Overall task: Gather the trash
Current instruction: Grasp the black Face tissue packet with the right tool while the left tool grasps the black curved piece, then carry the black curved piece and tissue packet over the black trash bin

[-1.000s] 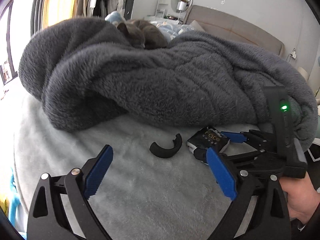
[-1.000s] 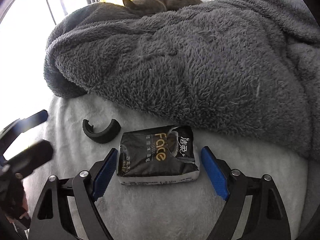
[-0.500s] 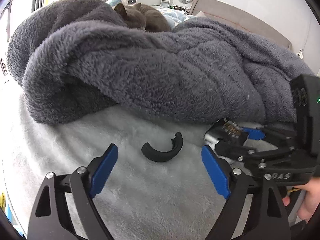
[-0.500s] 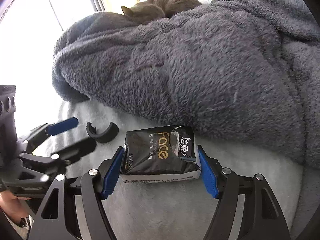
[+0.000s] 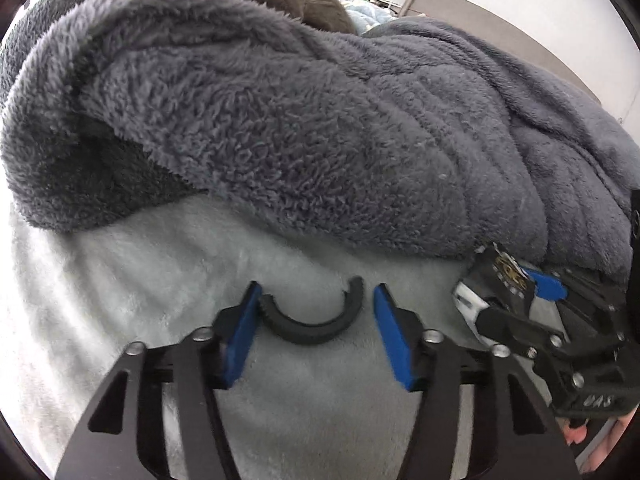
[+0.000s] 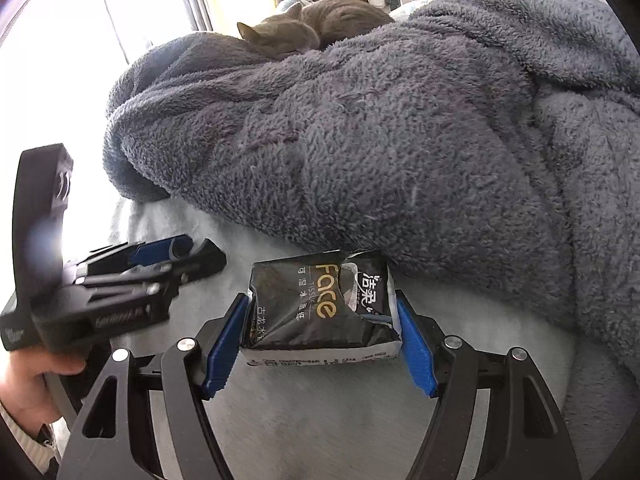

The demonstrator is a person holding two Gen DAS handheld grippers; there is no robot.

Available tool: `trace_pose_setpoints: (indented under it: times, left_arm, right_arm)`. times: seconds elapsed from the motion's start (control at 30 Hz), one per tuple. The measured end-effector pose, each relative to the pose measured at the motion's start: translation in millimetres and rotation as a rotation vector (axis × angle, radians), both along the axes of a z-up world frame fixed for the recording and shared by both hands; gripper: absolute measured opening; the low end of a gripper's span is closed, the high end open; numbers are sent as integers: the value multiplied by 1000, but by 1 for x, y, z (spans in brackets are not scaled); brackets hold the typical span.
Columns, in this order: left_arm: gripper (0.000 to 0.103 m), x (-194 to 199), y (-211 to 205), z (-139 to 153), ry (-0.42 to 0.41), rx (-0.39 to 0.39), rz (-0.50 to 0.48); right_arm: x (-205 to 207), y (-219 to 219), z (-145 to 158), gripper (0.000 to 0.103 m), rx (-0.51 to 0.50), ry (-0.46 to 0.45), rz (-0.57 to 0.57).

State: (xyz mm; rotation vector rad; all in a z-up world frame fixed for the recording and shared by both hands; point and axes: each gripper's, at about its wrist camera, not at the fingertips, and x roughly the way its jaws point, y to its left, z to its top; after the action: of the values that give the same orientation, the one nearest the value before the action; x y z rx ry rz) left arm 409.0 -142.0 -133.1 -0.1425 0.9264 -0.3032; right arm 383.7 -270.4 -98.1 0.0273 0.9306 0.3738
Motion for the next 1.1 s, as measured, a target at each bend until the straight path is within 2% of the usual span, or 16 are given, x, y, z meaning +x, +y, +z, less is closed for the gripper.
trace_pose_setpoints:
  times: [0.17,0.37,0.63,0.97,1.1]
  left_arm:
    - [48,-2,-5,0,-11,38,7]
    - [47,-17,-14,14,-64,26,-40]
    - [47,-43,-2,22,-67,40,-65]
    - [47,-78,29,38,-94,58,-28]
    - [47,-104,51,46,-102,54,-3]
  right_arm:
    - [-10,-20,1,72,-3,1,-11]
    - [-22,-36,19,72,7,-22,-35]
    - [-46,-15,35,72,48,-45,-48]
    - [-75,24,46,72,59,-75,-36]
    - [-90,37,50,72,70,-95,-27]
